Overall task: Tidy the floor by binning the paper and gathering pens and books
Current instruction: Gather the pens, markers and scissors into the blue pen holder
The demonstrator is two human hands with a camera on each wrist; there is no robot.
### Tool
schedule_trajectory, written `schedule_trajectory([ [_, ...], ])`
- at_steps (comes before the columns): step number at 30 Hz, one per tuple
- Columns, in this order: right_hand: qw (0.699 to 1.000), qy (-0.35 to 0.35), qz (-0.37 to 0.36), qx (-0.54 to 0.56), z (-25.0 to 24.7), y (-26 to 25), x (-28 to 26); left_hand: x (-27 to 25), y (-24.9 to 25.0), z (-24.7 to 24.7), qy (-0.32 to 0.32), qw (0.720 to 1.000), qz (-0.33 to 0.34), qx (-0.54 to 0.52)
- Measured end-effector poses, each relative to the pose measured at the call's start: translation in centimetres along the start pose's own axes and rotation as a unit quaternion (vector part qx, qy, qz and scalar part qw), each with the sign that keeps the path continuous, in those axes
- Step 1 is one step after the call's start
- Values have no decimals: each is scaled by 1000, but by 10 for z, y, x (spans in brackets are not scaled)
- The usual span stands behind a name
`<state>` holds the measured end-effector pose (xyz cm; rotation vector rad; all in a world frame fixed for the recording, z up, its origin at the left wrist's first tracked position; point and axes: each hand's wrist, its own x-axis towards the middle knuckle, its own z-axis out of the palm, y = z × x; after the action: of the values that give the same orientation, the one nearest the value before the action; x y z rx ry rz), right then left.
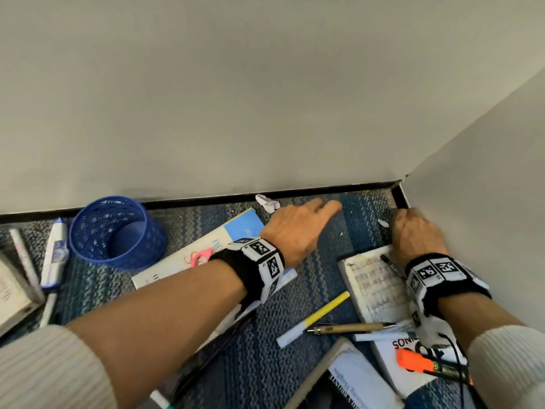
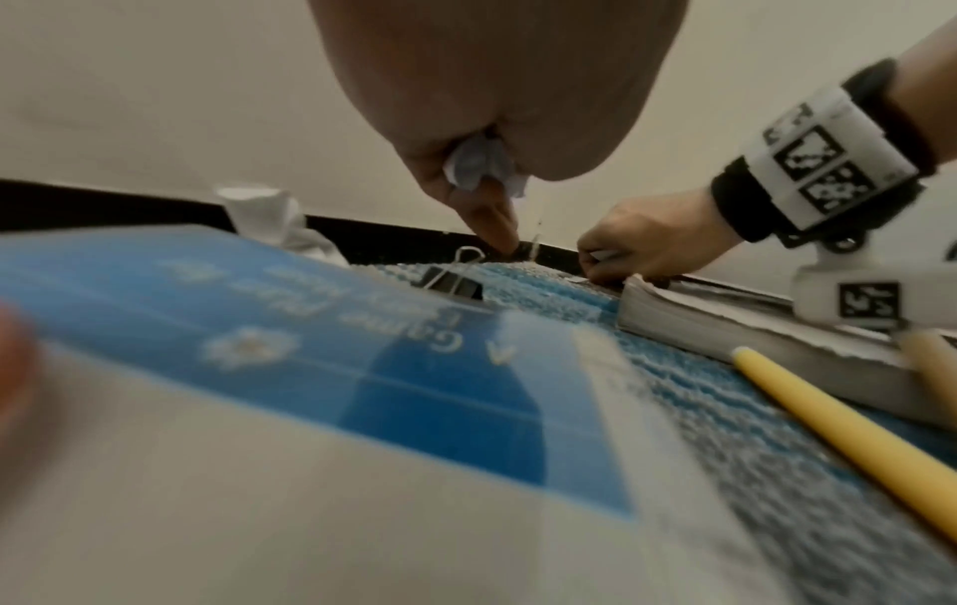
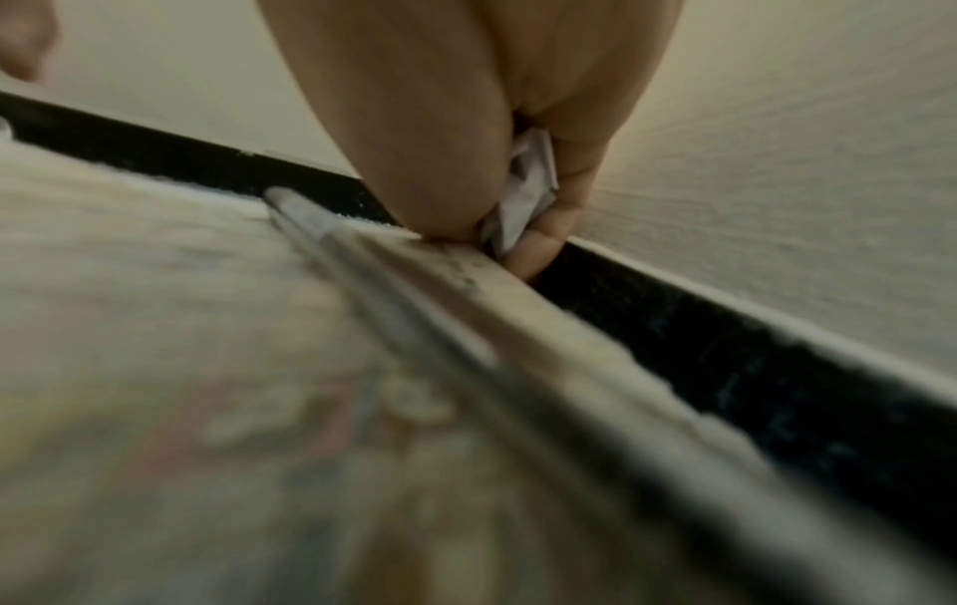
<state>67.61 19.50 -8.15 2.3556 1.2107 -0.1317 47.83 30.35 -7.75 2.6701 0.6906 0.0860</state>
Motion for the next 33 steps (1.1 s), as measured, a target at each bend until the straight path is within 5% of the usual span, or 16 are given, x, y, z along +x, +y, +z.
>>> schedule_trajectory([
  [5,999,3,-23,-41,-8,4,0,-8,-18,-20,74,987,-125,72],
  [12,994,38,-70,-72,3,17,0,-19,-25,-12,-21,965,-133,224],
  [15,995,75,-52,41,4,16,3,-18,-21,-15,-48,961,-132,237],
  [19,956,146,-18,252,-3,19,11,-16,-26,-12,-61,960,-146,232],
  [25,980,-1,9,197,2,7,19,-14,-32,-4,-89,951,-164,247],
  [27,982,-2,17,191,5,4,19,-15,-34,-4,-92,953,-163,237],
  [33,970,3,27,241,-3,3,14,-31,-52,-11,48,967,-233,89],
])
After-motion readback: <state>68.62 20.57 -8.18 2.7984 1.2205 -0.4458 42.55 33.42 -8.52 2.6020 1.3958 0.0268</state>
